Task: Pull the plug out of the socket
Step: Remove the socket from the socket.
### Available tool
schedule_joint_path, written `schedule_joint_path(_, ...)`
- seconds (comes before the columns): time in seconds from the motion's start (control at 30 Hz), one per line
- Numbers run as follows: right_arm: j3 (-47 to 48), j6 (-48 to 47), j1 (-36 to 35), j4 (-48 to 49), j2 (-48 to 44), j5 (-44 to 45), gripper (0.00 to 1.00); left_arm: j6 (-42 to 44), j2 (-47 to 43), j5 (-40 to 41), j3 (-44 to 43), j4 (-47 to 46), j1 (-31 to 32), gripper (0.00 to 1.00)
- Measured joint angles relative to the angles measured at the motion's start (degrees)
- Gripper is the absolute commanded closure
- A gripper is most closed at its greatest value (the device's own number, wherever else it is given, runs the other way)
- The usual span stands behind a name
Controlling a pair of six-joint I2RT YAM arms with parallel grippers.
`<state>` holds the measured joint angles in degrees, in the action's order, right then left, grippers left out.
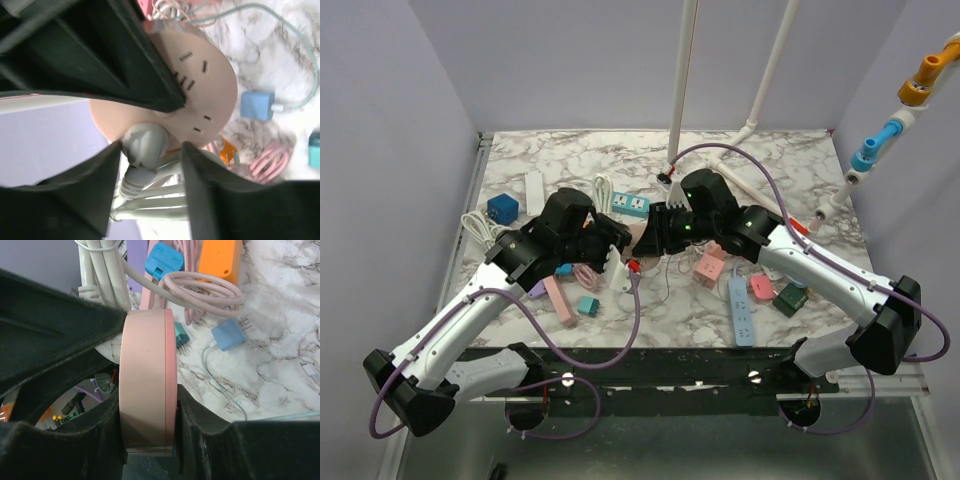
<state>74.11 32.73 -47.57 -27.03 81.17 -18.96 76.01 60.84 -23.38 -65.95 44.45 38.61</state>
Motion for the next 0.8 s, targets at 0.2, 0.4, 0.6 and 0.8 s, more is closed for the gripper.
schedule_joint_path(0.2,0.85,-1.33,0.0,-1.75,0.0,-0.02,0.92,1.27,-0.55,3.61,2.01,1.64,-0.31,0.33)
schedule_joint_path(0.4,0.85,-2.29,-0.09,-2.69,0.0,-0.11,0.92,1.7,0.87,4.04,1.62,0.81,-1.05,0.59)
schedule_joint_path(0.6,0.85,-2.84,-0.07,-2.78,0.0,-0.35,0.93,2.03,1.68,4.52,1.03,-1.29,-1.42,0.74)
schedule_joint_path(0.8,0.85,-3.26,0.11,-2.91,0.0,-0.02,0.94,4.46,1.77,4.87,1.79,-2.1,-1.49,1.0)
